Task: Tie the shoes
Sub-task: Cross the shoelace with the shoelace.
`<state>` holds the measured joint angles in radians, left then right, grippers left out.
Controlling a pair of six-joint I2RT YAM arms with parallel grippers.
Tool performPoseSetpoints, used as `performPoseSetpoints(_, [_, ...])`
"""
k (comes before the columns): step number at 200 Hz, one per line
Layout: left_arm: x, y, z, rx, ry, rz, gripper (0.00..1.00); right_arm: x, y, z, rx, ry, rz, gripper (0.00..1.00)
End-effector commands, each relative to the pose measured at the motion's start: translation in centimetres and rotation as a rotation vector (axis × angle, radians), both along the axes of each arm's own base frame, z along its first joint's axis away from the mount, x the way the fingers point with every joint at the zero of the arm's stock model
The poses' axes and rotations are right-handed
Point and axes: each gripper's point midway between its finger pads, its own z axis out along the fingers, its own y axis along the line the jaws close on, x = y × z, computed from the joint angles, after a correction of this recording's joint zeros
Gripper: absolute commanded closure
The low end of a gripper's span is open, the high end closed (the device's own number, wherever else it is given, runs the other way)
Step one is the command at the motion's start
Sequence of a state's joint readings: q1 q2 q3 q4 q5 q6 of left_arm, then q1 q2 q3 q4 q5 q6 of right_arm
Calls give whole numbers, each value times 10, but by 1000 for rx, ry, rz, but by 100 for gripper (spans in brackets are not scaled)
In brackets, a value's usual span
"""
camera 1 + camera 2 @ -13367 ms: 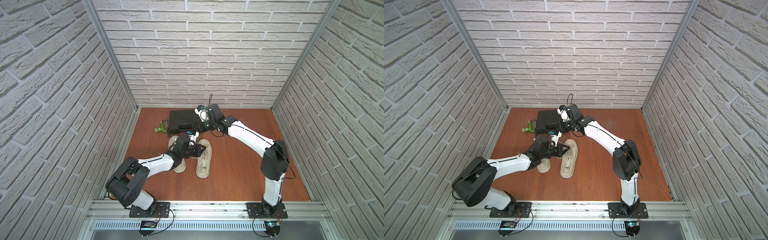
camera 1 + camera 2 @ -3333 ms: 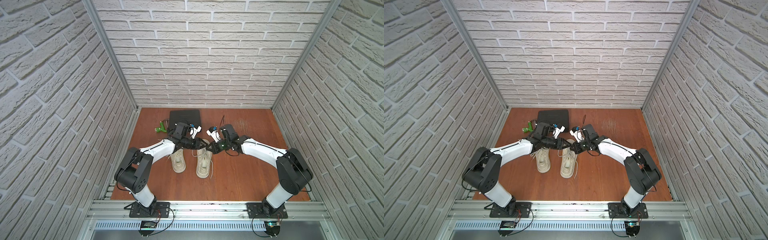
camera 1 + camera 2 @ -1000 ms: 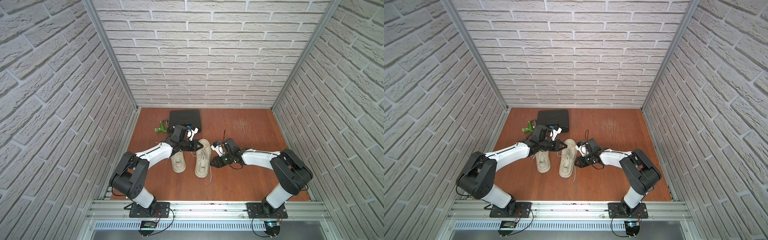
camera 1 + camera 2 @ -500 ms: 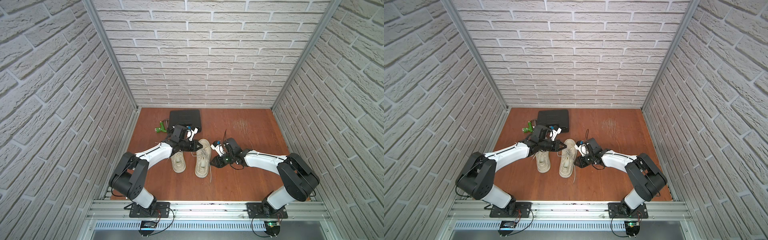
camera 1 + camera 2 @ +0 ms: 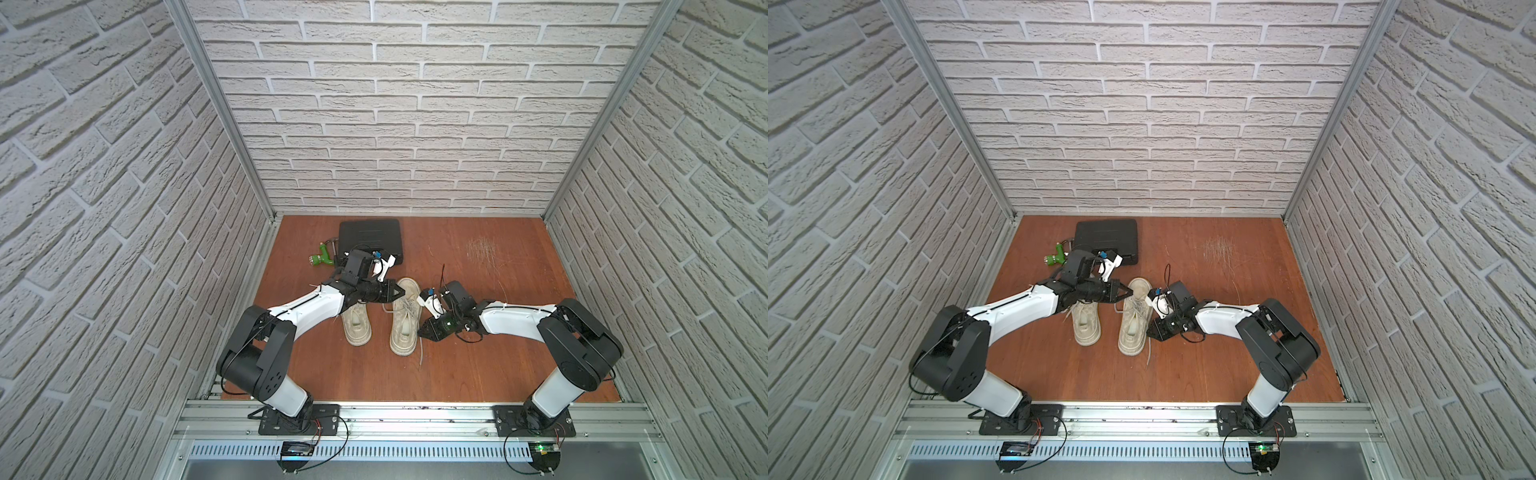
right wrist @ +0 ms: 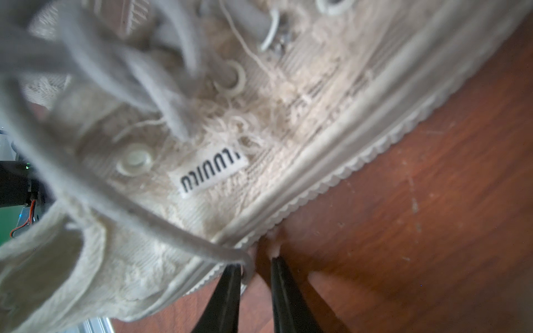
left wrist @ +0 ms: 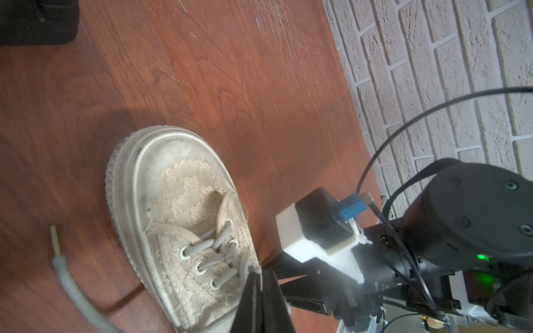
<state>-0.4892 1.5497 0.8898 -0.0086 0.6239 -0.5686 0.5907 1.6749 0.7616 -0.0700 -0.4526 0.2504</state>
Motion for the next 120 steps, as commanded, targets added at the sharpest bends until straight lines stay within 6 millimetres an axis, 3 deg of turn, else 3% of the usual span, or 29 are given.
performPoseSetpoints(1, [0,3,4,5,-27,0,100,11,9,5,18,-57,23,75])
performPoseSetpoints(47, [1,3,3,9,-22,2,100,20,17,7,48,-97,35,74])
performPoseSetpoints(79, [0,4,3,12,-21,1,100,25,21,16,78,-138,34,97])
performPoseSetpoints(120, [-4,7,11,17,-62,-8,100,22,0,32,18,-167,0,97])
